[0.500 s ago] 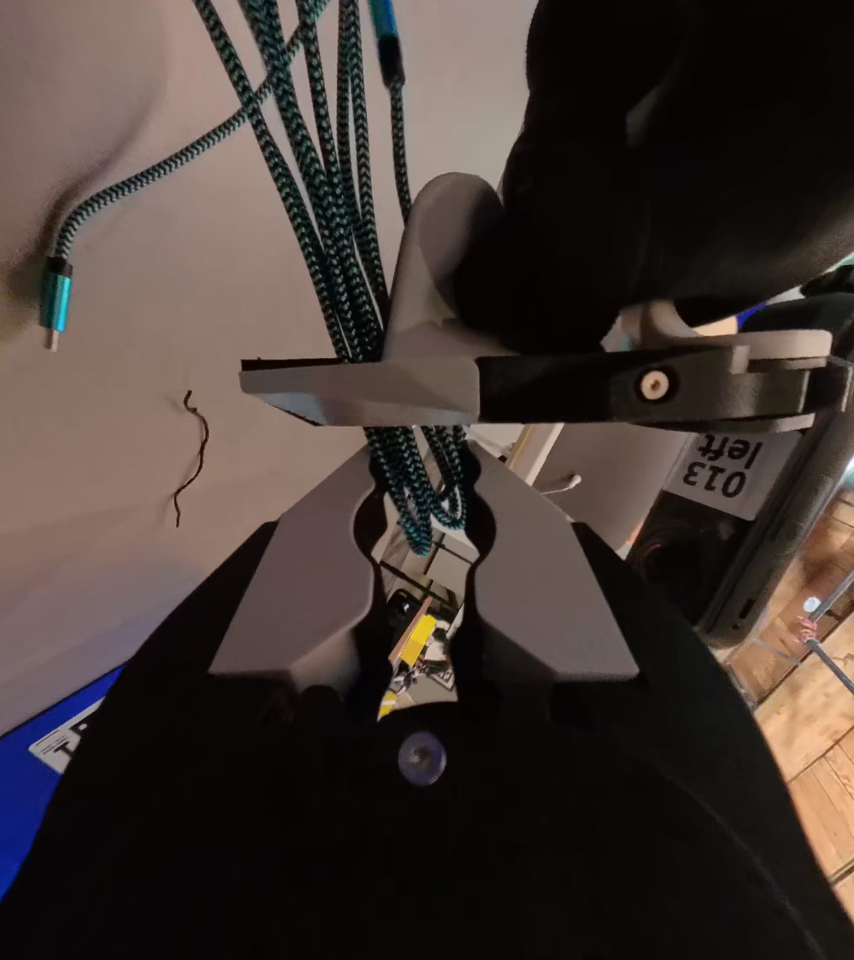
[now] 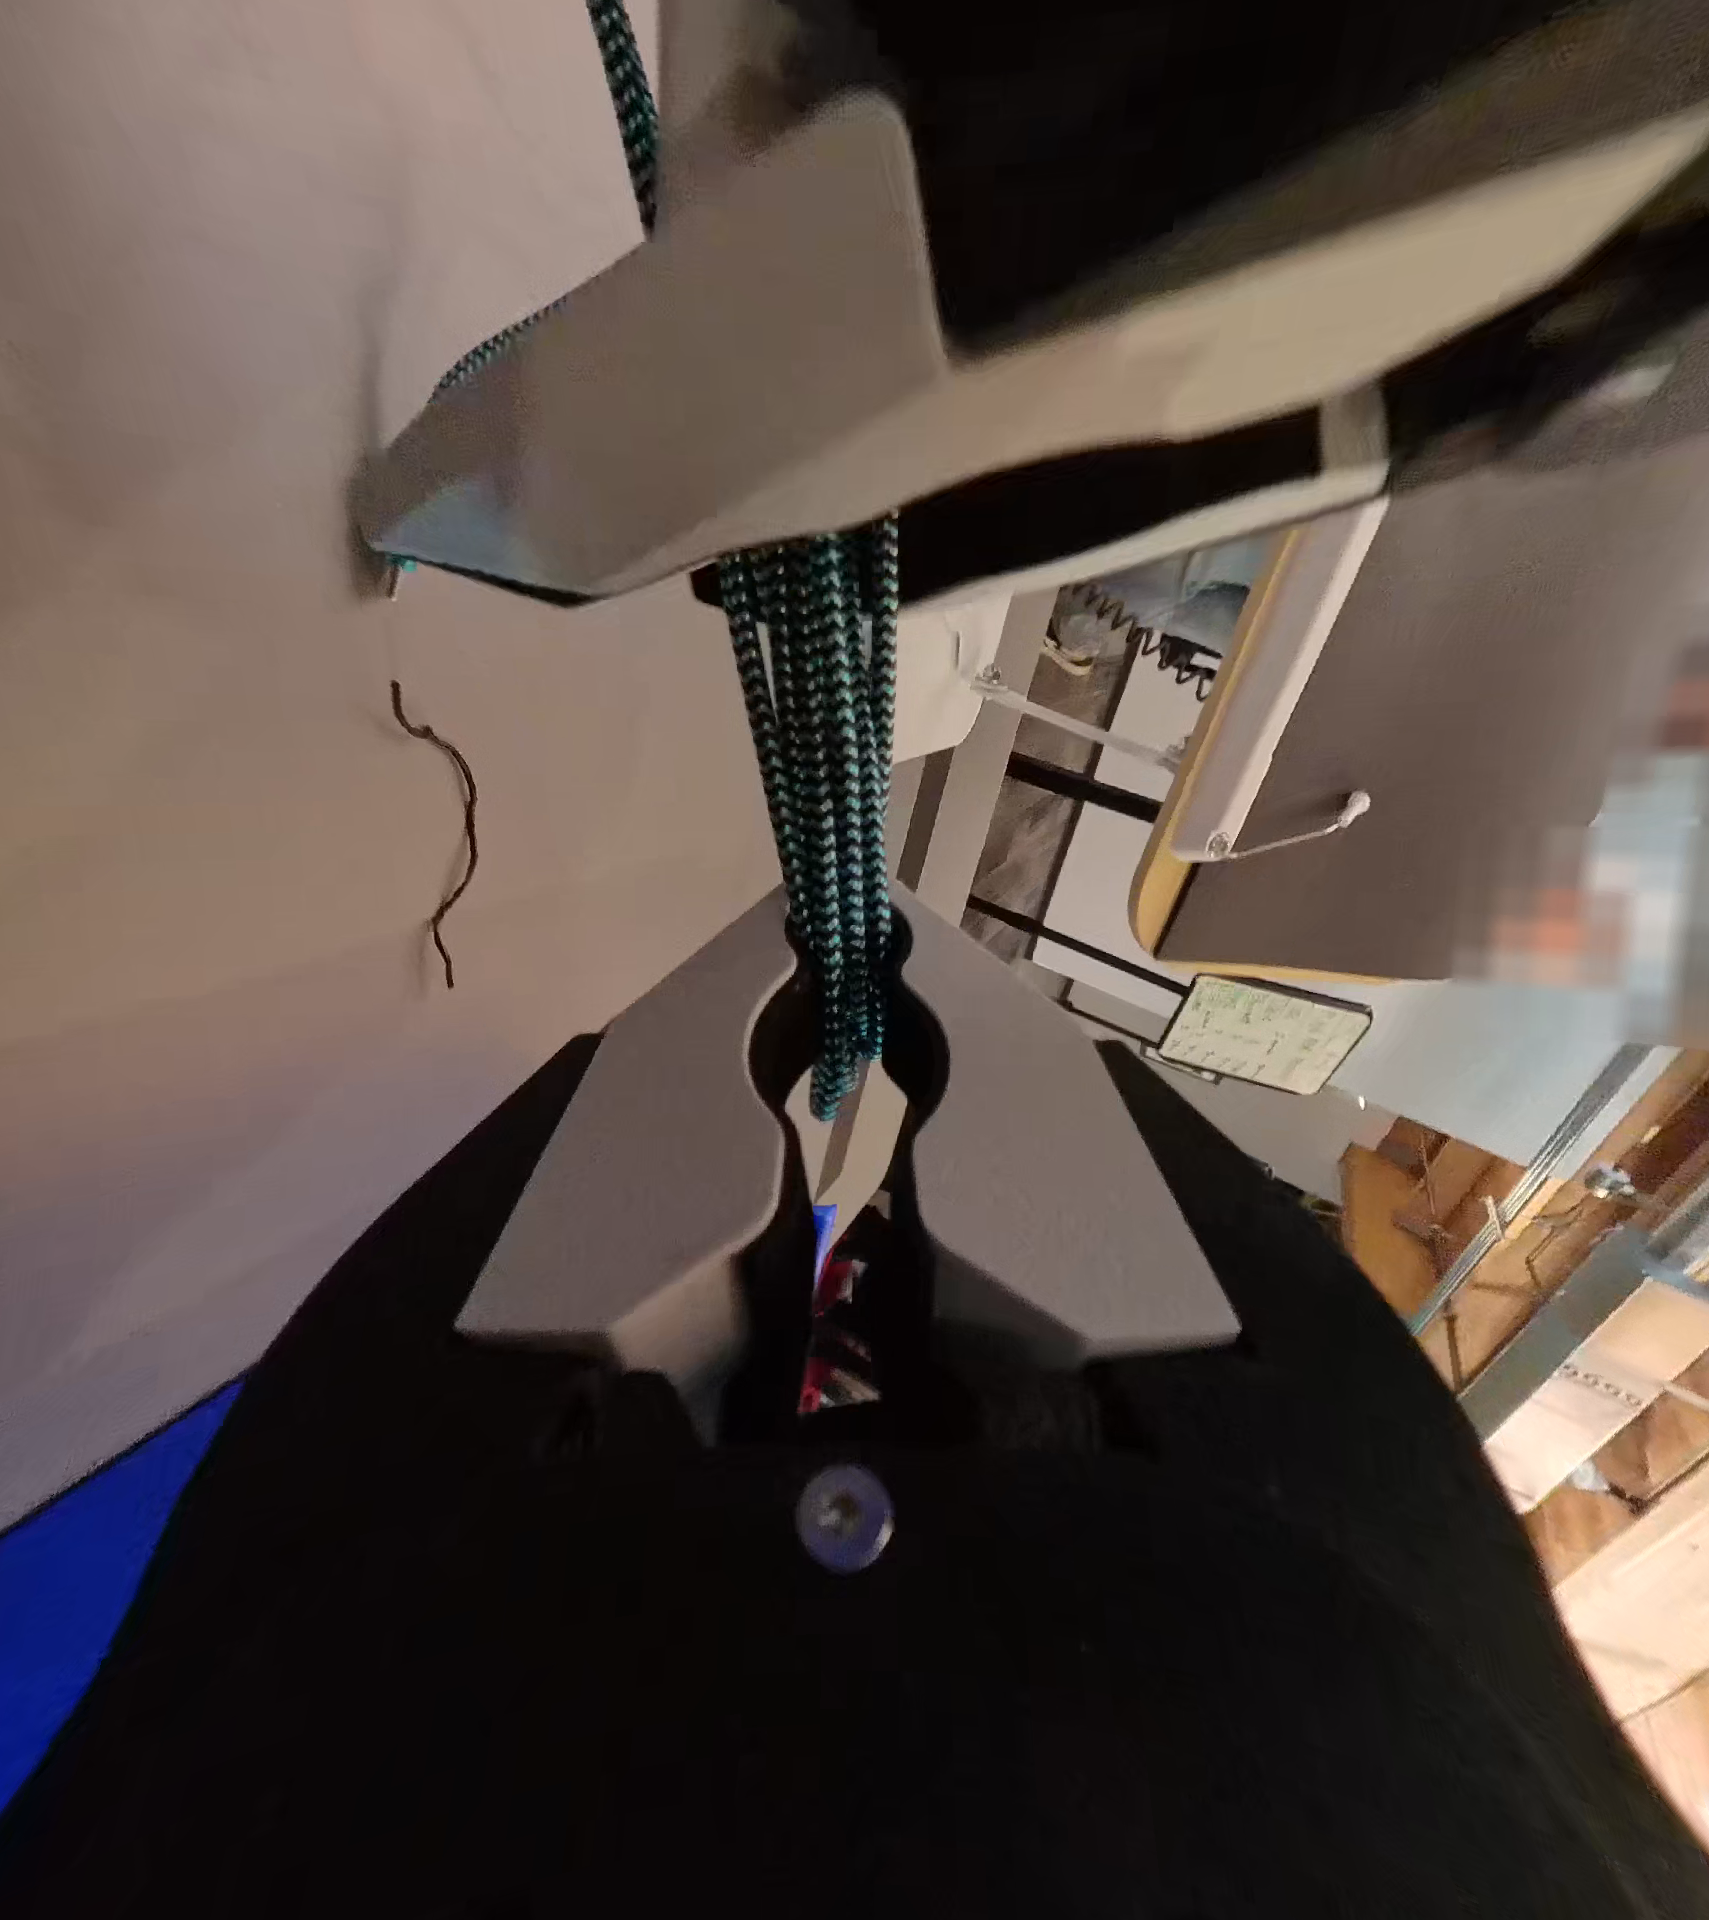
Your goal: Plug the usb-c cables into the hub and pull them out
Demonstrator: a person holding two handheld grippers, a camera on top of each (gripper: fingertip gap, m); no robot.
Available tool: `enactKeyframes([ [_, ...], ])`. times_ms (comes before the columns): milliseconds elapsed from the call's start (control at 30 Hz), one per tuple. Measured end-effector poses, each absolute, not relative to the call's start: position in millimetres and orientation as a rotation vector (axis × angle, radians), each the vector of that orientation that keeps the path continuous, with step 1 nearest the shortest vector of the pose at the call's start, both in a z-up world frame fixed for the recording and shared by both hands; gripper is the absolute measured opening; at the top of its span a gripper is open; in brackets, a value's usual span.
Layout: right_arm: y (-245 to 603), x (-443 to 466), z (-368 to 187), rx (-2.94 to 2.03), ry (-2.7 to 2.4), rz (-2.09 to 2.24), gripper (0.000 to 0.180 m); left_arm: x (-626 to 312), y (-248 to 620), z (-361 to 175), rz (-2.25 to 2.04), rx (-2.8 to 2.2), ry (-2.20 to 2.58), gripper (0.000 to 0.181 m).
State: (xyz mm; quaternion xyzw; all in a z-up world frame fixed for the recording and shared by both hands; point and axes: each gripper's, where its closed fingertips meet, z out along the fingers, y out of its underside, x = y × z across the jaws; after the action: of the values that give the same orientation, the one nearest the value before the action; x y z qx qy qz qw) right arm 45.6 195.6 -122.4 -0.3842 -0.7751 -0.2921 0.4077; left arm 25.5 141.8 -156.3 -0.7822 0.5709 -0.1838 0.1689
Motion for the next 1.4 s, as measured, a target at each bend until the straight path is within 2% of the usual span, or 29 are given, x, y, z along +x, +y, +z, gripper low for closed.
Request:
enactKeyframes([
  [67,199,49,-118,-0.993,-1.936,-0.729,0.003,26,150,-149,-0.431,-2.144,1.568,0.053],
  [133,200,50,-115,-1.001,-1.923,-0.725,0.003,23,156,-144,-0.347,-2.076,1.535,0.036],
  [367,199,51,-113,-1.032,-1.917,-0.676,0.003,20,161,-139,-0.203,-1.983,1.502,0.005],
  [600,199,46,-114,-1.018,-1.932,-0.658,0.004,15,161,-142,-0.234,-2.020,1.482,0.004],
  [633,200,46,-114,-1.027,-1.938,-0.652,0.009,12,162,-143,-0.230,-2.035,1.474,0.004],
  [700,204,47,-108,-1.050,-1.910,-0.657,0.039,0,164,-149,-0.193,-2.082,1.471,0.004],
  [733,202,47,-104,-1.070,-1.898,-0.614,0.041,-5,165,-151,-0.193,-2.097,1.459,0.003],
  [833,201,59,-95,-1.196,-1.861,-0.490,0.039,-23,166,-153,-0.172,-2.145,1.428,0.003],
  [867,200,67,-104,-1.325,-1.873,-0.399,0.033,-29,166,-153,-0.163,-2.153,1.417,0.004],
  [967,196,89,-141,-1.779,-1.843,-0.072,0.034,-46,162,-153,-0.143,-2.188,1.392,0.004],
  [1100,188,91,-176,-2.014,-1.781,0.185,0.037,-64,152,-156,-0.121,-2.233,1.358,0.003],
  [1200,189,93,-202,-2.121,-1.793,0.145,0.046,-72,144,-157,-0.086,-2.242,1.353,0.003],
  [1367,209,83,-227,-2.161,-1.775,0.061,0.027,-77,134,-160,-0.076,-2.246,1.346,0.003],
  [1400,212,84,-232,-2.178,-1.784,0.039,0.028,-78,132,-161,-0.074,-2.247,1.347,0.003],
])
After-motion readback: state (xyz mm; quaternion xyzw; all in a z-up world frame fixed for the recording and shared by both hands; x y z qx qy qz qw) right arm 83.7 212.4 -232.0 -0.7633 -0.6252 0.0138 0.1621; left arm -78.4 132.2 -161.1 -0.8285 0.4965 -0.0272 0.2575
